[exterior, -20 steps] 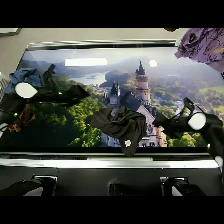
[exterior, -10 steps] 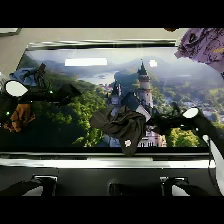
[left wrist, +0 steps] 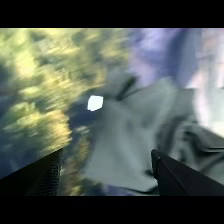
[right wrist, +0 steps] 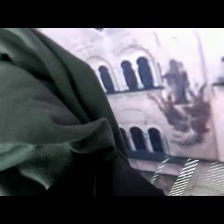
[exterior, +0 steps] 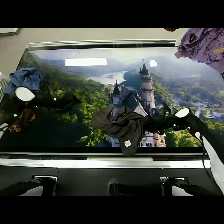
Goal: Fold the clothes and pants, and hang the long-sleeved shirts on hangers.
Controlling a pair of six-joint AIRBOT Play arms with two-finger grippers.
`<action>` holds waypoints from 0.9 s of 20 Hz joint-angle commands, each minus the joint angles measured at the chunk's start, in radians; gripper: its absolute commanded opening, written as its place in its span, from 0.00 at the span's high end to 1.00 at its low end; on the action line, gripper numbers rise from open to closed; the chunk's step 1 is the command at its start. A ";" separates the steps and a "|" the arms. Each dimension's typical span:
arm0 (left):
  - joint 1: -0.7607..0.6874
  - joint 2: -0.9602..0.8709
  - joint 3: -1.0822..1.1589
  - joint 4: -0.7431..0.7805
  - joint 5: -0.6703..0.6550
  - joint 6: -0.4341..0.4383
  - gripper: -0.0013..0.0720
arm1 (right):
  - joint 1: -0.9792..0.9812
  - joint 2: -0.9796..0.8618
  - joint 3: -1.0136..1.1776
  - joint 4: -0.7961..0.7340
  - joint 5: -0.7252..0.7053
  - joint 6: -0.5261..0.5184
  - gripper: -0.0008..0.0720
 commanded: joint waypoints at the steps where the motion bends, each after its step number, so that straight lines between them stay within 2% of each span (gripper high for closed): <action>1: -0.003 -0.067 -0.109 -0.159 0.055 0.179 0.15 | 0.002 0.025 0.000 -0.011 0.024 -0.014 0.94; 3: -0.032 -0.130 -0.122 -0.292 0.064 0.317 0.15 | 0.002 0.035 0.000 -0.014 0.035 -0.013 0.94; 6: -0.084 -0.224 -0.122 -0.439 0.080 0.428 0.15 | 0.002 0.035 0.000 -0.013 0.057 -0.013 0.94; 8: -0.113 -0.275 -0.121 -0.513 0.092 0.472 0.16 | 0.002 0.035 0.000 -0.013 0.073 -0.013 0.94; 9: -0.120 -0.292 -0.121 -0.539 0.098 0.488 0.27 | 0.002 0.035 0.001 -0.013 0.081 -0.013 0.94; 10: -0.118 -0.296 -0.121 -0.556 0.099 0.509 0.70 | 0.002 0.037 0.003 -0.013 0.088 -0.016 0.94; 11: -0.105 -0.288 -0.111 -0.558 0.090 0.517 0.96 | 0.002 0.046 0.013 -0.017 0.091 -0.042 0.94; 12: -0.085 -0.272 -0.092 -0.557 0.082 0.526 0.96 | 0.002 0.063 0.043 -0.042 0.095 -0.071 0.94; 14: -0.027 -0.206 -0.020 -0.509 0.084 0.521 0.96 | 0.002 0.107 0.168 -0.161 0.100 -0.058 0.94; 16: 0.036 -0.103 0.095 -0.357 0.106 0.437 0.96 | 0.002 0.161 0.348 -0.287 0.108 -0.023 0.94; 18: 0.082 0.013 0.241 -0.137 0.109 0.311 0.96 | 0.002 0.220 0.544 -0.365 0.113 -0.022 0.94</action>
